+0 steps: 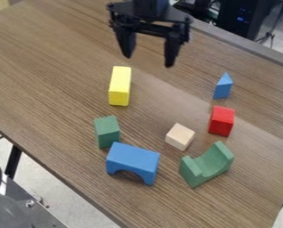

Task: Move the yellow rectangular block slightly to the left

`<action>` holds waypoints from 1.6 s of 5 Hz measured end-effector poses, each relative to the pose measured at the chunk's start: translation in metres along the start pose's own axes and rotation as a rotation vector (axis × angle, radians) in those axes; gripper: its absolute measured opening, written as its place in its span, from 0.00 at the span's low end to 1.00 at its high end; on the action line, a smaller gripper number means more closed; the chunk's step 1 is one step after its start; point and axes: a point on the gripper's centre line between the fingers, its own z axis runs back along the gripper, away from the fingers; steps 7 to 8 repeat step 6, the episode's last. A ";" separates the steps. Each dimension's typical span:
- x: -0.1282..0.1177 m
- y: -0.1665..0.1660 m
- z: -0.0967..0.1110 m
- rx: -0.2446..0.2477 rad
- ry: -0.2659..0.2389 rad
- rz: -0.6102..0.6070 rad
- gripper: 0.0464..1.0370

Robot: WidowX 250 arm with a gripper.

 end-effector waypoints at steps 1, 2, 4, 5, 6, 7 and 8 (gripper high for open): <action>-0.008 -0.018 -0.022 0.000 0.082 -0.081 0.96; -0.011 -0.033 -0.037 -0.015 0.102 -0.132 0.96; -0.009 -0.040 -0.048 -0.012 0.089 -0.104 0.96; -0.009 -0.039 -0.048 -0.013 0.089 -0.095 0.96; -0.009 -0.040 -0.048 -0.012 0.088 -0.098 0.96; -0.009 -0.040 -0.048 -0.012 0.088 -0.098 0.96; -0.009 -0.040 -0.048 -0.012 0.088 -0.098 0.96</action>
